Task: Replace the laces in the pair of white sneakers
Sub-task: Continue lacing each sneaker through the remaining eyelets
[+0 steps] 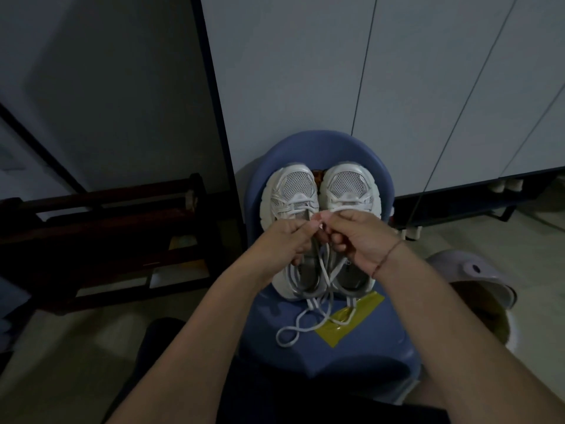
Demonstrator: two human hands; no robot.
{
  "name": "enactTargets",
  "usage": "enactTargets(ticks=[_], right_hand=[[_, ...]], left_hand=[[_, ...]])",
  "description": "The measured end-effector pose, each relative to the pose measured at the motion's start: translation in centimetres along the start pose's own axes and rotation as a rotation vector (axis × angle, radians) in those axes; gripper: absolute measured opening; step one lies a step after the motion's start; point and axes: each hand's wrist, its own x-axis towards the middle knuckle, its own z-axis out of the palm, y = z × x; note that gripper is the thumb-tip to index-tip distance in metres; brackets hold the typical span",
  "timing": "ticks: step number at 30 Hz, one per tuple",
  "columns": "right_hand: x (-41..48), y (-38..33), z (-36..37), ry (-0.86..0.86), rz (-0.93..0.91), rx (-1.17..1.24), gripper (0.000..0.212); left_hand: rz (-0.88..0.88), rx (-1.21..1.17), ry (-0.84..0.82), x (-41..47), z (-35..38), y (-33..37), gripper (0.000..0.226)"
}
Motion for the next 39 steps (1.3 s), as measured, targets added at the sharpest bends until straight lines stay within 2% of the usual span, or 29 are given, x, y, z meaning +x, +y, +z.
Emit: enactTargets(ticks=[3, 6, 10, 12, 13, 16, 19, 23, 25, 28, 31, 35, 39], right_hand=[[0.7, -0.7, -1.4, 0.166, -0.070, 0.150, 0.022], [1.4, -0.9, -2.5, 0.221, -0.035, 0.256, 0.024], [1.2, 1.0, -1.0, -0.023, 0.032, -0.046, 0.013], [0.9, 1.7, -0.1, -0.114, 0.029, -0.045, 0.025], [0.9, 1.8, 0.0, -0.121, 0.023, -0.022, 0.027], [1.0, 1.5, 0.0, -0.124, 0.039, 0.049, 0.017], [1.1, 1.4, -0.1, -0.074, 0.048, 0.036, 0.015], [1.3, 1.3, -1.0, 0.127, -0.086, -0.187, 0.020], [1.6, 1.2, -1.8, 0.191, -0.124, -0.276, 0.021], [2.0, 1.2, -2.7, 0.170, -0.100, -0.340, 0.009], [2.1, 1.3, -3.1, 0.119, -0.115, -0.443, 0.011], [2.4, 1.0, -3.2, 0.102, -0.249, -0.855, 0.019], [3.8, 0.7, -2.7, 0.161, -0.328, -0.864, 0.019]], left_hand=[[-0.008, 0.026, 0.015, 0.0, -0.5, -0.1, 0.037], [-0.020, 0.050, 0.055, 0.2, -0.9, -0.2, 0.034], [-0.035, 0.025, 0.029, 0.4, -0.5, -0.2, 0.033], [-0.050, 0.041, 0.016, 0.3, -0.3, -0.2, 0.034], [-0.057, 0.053, 0.019, 0.3, -0.3, -0.2, 0.035], [-0.078, 0.065, 0.036, 0.5, -0.4, -0.2, 0.041], [-0.099, 0.039, 0.050, 0.5, 0.0, -0.4, 0.046], [-0.184, -0.015, 0.092, 0.6, 0.9, -1.0, 0.050], [-0.214, -0.008, 0.098, 0.7, 1.2, -1.3, 0.044], [-0.185, -0.028, 0.102, 0.6, 1.8, -1.2, 0.025], [-0.128, -0.080, 0.148, 1.0, 1.7, -1.3, 0.014], [-0.146, -0.171, 0.146, 1.6, 1.7, -1.1, 0.021], [-0.152, -0.145, 0.186, 1.7, 2.1, -0.7, 0.026]])
